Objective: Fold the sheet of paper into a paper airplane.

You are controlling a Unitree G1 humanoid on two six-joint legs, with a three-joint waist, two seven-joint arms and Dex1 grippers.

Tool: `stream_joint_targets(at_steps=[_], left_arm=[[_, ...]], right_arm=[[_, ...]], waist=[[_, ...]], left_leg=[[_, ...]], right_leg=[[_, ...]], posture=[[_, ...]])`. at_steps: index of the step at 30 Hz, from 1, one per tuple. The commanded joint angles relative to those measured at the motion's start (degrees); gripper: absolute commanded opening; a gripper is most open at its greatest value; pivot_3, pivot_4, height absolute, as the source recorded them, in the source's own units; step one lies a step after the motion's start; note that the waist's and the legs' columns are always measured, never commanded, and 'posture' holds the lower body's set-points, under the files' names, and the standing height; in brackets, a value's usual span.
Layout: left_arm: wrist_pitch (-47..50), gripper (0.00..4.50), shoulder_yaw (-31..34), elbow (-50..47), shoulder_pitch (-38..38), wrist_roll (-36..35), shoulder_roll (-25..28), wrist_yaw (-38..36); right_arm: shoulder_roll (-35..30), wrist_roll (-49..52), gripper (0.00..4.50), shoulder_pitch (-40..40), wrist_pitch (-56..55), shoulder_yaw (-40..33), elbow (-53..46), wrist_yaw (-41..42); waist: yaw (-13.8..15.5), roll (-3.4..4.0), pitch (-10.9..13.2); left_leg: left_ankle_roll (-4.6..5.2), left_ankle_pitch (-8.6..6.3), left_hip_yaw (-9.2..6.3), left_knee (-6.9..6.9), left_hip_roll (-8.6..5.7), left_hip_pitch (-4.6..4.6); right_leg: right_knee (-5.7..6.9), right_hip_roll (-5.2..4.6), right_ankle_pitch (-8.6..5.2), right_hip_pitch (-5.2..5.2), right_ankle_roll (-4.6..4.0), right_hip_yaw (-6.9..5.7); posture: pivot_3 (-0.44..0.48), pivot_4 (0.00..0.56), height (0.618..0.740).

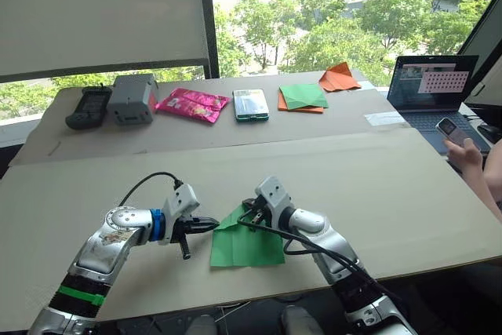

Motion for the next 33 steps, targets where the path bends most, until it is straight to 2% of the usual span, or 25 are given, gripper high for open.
stream_joint_targets(at_steps=[1,6,10,18,23,25,29,33], left_arm=[[-1.37,0.04,0.43,0.93,-2.28,-1.45,-1.69,-0.44],[-6.22,0.04,-4.21,7.98,-4.88,2.37,-5.66,-0.69],[-11.30,0.04,-8.09,13.11,-5.64,6.38,-6.92,-1.45],[-18.27,0.04,-11.55,20.76,-7.36,11.15,-8.56,-2.04],[-19.66,0.04,-12.05,22.45,-8.23,11.69,-9.62,-1.96],[-19.96,0.04,-12.07,23.08,-8.58,11.96,-10.11,-1.79],[-20.27,0.04,-12.14,23.73,-8.90,12.09,-10.88,-1.81],[-20.64,0.04,-12.23,24.58,-9.24,12.31,-11.51,-1.54]], right_arm=[[-0.73,-0.88,0.00,0.61,1.23,0.48,1.74,0.21],[-1.25,-0.83,0.00,0.92,1.91,0.25,0.23,0.24],[-2.09,-0.70,0.00,1.45,3.31,-0.57,-2.63,-0.31],[-4.79,1.81,0.00,4.18,10.23,-3.50,-16.42,-0.76],[-10.69,6.02,0.00,9.11,16.86,-8.47,-28.66,1.99],[-15.11,7.11,0.00,12.10,17.94,-10.78,-31.61,4.09],[-24.70,10.34,0.00,18.20,19.24,-12.92,-35.69,10.58],[-28.17,13.15,0.00,20.55,20.50,-12.27,-37.27,13.14]], waist=[[-0.01,0.00,0.00],[-0.01,0.01,0.01],[0.07,-0.01,0.02],[1.50,0.02,0.02],[1.96,0.02,0.04],[2.20,-0.01,0.05],[2.73,-0.22,0.21],[2.51,-0.29,0.37]], left_leg=[[0.00,0.00,0.00,0.00,0.00,0.00],[0.03,0.02,0.00,0.00,-0.01,0.00],[0.11,0.07,-0.01,0.01,-0.01,-0.03],[0.01,0.01,0.00,0.04,-0.03,-0.04],[-0.01,0.00,0.03,0.07,-0.10,-0.08],[-0.01,-0.01,0.03,0.08,-0.12,-0.08],[-0.04,-0.02,0.13,0.15,-0.20,-0.10],[-0.05,-0.03,0.14,0.18,-0.20,-0.10]], right_leg=[[0.00,0.00,0.00,0.01,0.00,0.00],[0.02,0.04,0.00,0.04,0.01,0.00],[0.01,0.05,0.01,0.07,0.01,0.01],[-0.03,0.00,0.00,0.05,0.01,0.01],[-0.05,-0.13,0.00,0.05,0.02,-0.02],[-0.07,-0.18,-0.01,0.07,0.02,-0.05],[-0.19,-0.38,-0.03,0.07,0.05,-0.09],[-0.36,-0.39,-0.03,0.04,0.05,-0.12]], posture=[[0.000,0.150,0.732],[0.000,0.150,0.732],[0.000,0.150,0.732],[0.000,0.150,0.732],[0.000,0.150,0.732],[0.000,0.150,0.732],[0.000,0.150,0.732],[0.000,0.150,0.732]])
